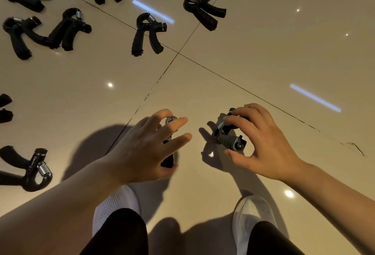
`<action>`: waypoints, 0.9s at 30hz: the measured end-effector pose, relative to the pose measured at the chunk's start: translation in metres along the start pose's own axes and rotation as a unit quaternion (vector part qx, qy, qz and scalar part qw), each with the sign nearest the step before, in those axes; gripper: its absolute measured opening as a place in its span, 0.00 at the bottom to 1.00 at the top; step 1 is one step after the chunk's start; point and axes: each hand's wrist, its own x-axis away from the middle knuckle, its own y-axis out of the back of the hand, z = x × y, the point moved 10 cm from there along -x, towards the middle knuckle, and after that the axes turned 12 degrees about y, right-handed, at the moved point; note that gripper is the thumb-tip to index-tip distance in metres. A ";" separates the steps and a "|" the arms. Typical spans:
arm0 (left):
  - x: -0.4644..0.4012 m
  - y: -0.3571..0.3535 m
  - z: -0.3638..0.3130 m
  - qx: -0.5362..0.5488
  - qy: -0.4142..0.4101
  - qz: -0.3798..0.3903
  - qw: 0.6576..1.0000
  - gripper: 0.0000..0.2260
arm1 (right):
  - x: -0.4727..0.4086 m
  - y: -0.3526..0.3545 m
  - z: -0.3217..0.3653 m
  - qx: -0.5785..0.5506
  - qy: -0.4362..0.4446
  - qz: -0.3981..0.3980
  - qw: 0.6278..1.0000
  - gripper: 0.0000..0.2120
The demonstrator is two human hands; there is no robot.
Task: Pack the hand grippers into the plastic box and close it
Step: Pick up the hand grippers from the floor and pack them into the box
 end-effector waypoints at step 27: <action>0.019 -0.015 0.035 0.136 0.163 -0.006 0.977 0.37 | -0.020 -0.028 0.043 0.040 0.078 0.019 0.996 0.30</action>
